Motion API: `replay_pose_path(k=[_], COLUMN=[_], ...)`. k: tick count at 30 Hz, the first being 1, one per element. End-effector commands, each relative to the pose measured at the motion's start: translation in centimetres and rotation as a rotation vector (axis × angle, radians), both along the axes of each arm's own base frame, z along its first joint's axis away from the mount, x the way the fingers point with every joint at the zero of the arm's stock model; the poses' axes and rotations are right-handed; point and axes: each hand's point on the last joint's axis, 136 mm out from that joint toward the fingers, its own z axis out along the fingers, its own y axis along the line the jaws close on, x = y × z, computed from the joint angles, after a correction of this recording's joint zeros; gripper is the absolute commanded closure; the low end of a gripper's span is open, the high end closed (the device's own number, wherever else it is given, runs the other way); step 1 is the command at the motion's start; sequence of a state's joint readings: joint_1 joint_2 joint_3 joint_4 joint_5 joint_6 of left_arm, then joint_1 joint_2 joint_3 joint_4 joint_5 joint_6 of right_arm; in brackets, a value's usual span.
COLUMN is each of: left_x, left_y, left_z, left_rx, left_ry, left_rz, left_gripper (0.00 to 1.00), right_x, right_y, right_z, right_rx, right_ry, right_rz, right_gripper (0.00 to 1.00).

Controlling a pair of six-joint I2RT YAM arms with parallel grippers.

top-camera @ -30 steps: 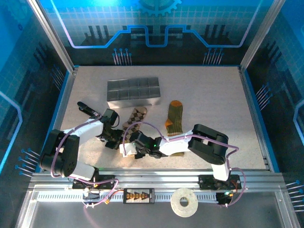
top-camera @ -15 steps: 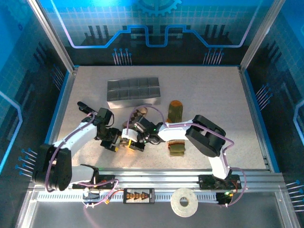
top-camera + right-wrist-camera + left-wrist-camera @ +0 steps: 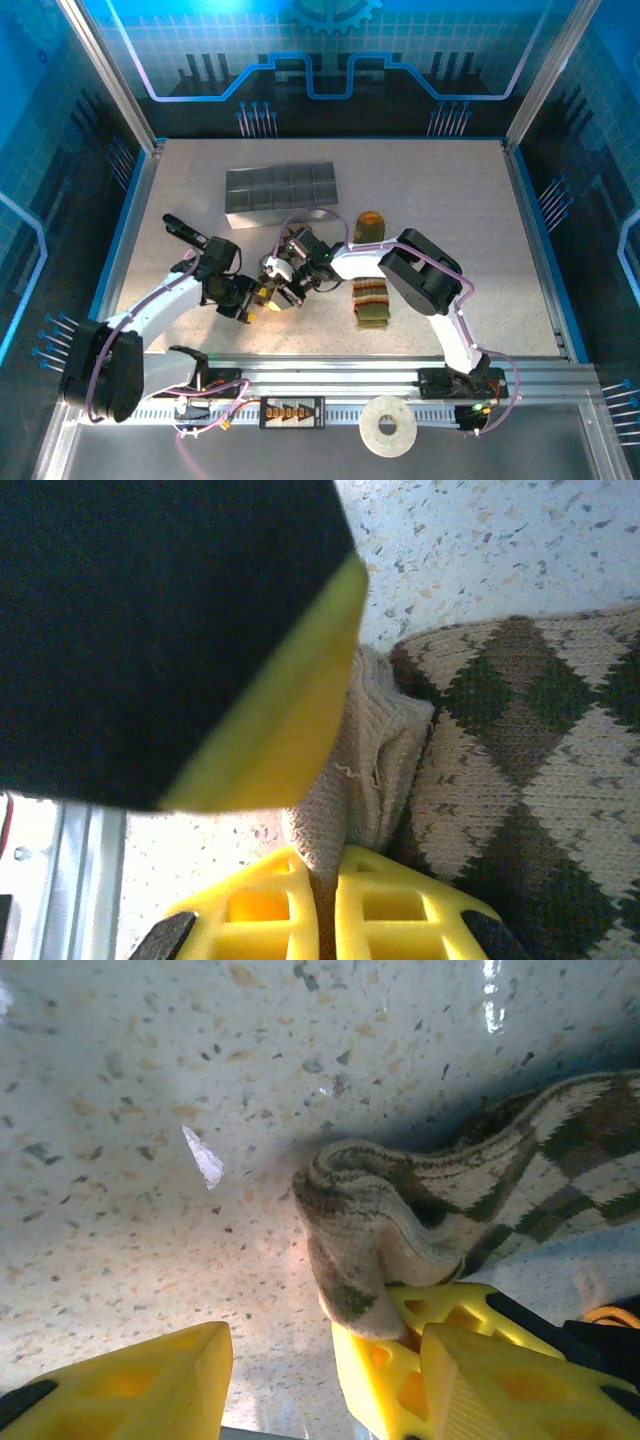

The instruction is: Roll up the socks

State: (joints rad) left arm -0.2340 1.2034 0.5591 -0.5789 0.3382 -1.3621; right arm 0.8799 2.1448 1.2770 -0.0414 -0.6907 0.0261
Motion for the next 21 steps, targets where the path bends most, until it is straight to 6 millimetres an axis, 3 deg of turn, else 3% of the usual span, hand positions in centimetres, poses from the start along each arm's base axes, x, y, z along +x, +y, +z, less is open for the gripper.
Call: replay_pose_path(k=[1,8,13,17,19,21], left_x=[0.6,1.7,-1.2,-3.1,-3.6,-4.0], left_y=[-0.6,0.0,1.4,2.4,2.6,2.8], left_z=[-0.8,-2.5,-4.2,-4.7,-4.9,-4.8], left_rx=[-0.020,0.041,0.121,0.171,0.180,0.191], left_ry=[-0.001,0.005,0.157,0.232,0.257,0.294], left_rz=[-0.014,-0.010,-0.003,-0.001,0.007,0.014], left_gripper=[0.49,0.51,0.74,0.86,0.91,0.98], right_x=[-2.0,-1.8,-1.6,-1.5,-1.5,-1.4], right_y=[-2.7,-2.5,-2.6,-2.5,-2.4,-2.4], right_z=[-4.3,-4.2,-4.1,-3.4,-2.7,-1.7], right_rx=[-0.172,-0.173,-0.174,-0.152,-0.132,-0.097], right_ry=[0.182,0.192,0.181,0.134,0.077,-0.039], right_rz=[-0.035,-0.039,-0.044,-0.030,-0.013,-0.006], right_gripper=[1.00,1.00,1.00,1.00,0.92,0.72])
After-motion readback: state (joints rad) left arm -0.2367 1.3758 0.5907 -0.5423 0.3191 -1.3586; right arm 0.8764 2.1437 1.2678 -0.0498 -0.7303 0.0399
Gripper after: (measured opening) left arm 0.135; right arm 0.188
